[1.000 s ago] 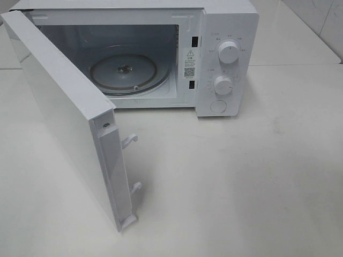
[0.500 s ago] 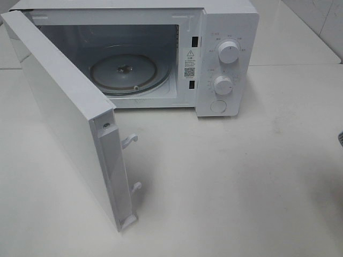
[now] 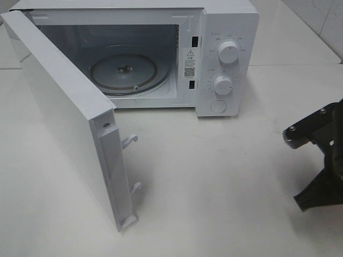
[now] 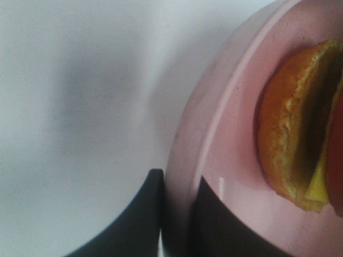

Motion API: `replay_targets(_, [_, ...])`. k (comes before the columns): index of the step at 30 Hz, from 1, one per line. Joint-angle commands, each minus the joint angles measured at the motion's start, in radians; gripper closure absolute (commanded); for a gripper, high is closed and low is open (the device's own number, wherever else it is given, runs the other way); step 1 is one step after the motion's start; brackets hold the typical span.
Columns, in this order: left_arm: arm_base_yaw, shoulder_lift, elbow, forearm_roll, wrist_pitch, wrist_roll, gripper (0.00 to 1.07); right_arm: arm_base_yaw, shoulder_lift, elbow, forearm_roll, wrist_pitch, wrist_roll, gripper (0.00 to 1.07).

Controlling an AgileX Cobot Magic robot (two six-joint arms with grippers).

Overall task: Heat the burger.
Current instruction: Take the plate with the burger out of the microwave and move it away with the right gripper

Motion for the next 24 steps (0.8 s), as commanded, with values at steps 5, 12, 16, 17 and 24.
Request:
replay_targets(5, [0.000,-0.005,0.004,-0.003,-0.010,-0.004,0.07,-0.003,0.185,-0.051,-0.129,-0.012,0.135,1.05])
replay_targets(12, [0.000,-0.005,0.004,-0.003,-0.010,-0.004,0.07,-0.003,0.309,-0.077,-0.155,-0.013,0.197,1.02])
replay_targets(16, [0.000,-0.005,0.004,-0.003,-0.010,-0.004,0.07,-0.003,0.358,-0.080,-0.157,-0.014,0.235,0.96])
replay_targets(17, [0.000,-0.005,0.004,-0.003,-0.010,-0.004,0.07,-0.003,0.357,-0.080,-0.157,-0.015,0.238,0.90])
replay_targets(24, [0.000,-0.005,0.004,-0.003,-0.010,-0.004,0.07,-0.001,0.329,-0.101,-0.152,-0.008,0.189,0.66])
